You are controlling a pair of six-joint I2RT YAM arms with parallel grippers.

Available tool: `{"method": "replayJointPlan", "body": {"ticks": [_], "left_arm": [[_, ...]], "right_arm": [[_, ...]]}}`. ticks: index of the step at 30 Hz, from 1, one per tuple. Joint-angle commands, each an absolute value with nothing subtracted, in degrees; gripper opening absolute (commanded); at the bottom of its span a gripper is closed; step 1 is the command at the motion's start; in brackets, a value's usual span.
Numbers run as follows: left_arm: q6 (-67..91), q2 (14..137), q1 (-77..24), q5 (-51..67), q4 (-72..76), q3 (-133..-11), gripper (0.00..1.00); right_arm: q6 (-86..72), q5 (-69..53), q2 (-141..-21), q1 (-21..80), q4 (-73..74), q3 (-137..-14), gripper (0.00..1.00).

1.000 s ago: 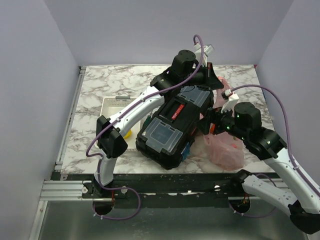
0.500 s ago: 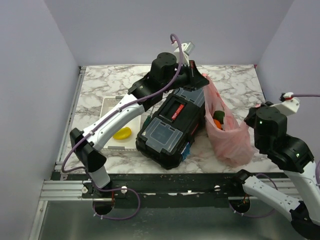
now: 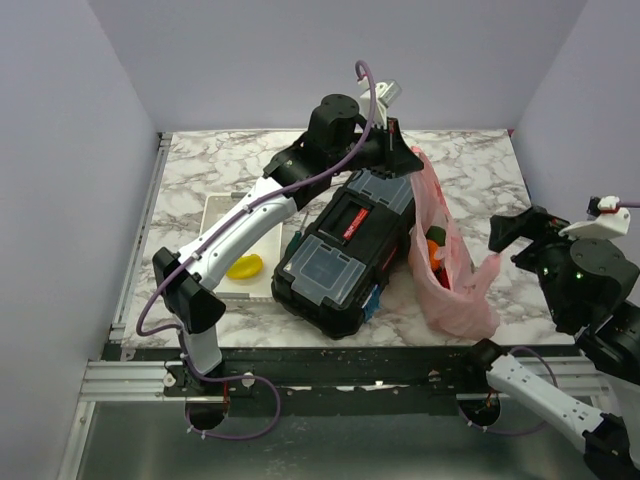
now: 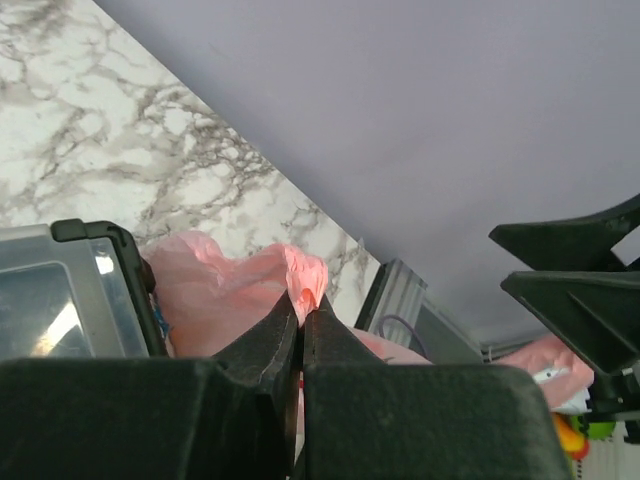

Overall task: Take the fake fruits out of the plastic bag
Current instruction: Adjust the plastic bag at the center of the board.

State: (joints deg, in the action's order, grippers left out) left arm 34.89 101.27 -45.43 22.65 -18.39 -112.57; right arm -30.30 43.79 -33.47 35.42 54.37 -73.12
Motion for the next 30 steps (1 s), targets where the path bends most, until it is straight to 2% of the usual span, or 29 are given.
{"method": "replayJointPlan", "body": {"ticks": [1, 7, 9, 11, 14, 19, 21, 25, 30], "left_arm": [[34.47, 102.28, -45.16, 30.52, -19.82, -115.32, 0.00], [35.19, 101.50, -45.16, 31.67, -18.80, -114.48, 0.00], [34.61, 101.68, -45.09, 31.81, -19.87, -116.27, 0.00], [34.15, 101.30, -45.09, 31.82, -20.22, -116.57, 0.00], [34.34, 100.27, -45.10, 31.41, -19.96, -115.14, 0.00], [34.80, 99.46, -45.10, 32.04, -18.94, -113.15, 0.00], [34.64, 99.70, -45.15, 32.37, -19.70, -114.14, 0.00], [34.79, 99.19, -45.17, 32.00, -19.35, -113.34, 0.00], [34.37, 97.29, -45.10, 32.00, -17.21, -110.26, 0.00]], "right_arm": [[-24.71, 29.09, -40.12, 35.66, 58.05, -83.22, 1.00], [-23.19, 17.86, -54.36, 35.64, 64.64, -93.27, 0.99], [-26.03, 18.80, -57.38, 35.68, 65.78, -92.74, 0.89], [-29.16, 20.36, -58.01, 35.67, 64.11, -88.49, 0.75], [-31.50, 18.58, -57.62, 35.68, 59.04, -80.86, 0.67], [-36.42, 23.73, -59.09, 35.61, 53.94, -71.92, 0.39], [-40.00, 25.80, -59.49, 35.59, 52.42, -69.89, 0.33], [-43.09, 26.22, -59.49, 35.58, 49.27, -65.59, 0.31], [-52.55, 39.18, -60.89, 34.11, 57.11, -63.12, 0.41]]}}
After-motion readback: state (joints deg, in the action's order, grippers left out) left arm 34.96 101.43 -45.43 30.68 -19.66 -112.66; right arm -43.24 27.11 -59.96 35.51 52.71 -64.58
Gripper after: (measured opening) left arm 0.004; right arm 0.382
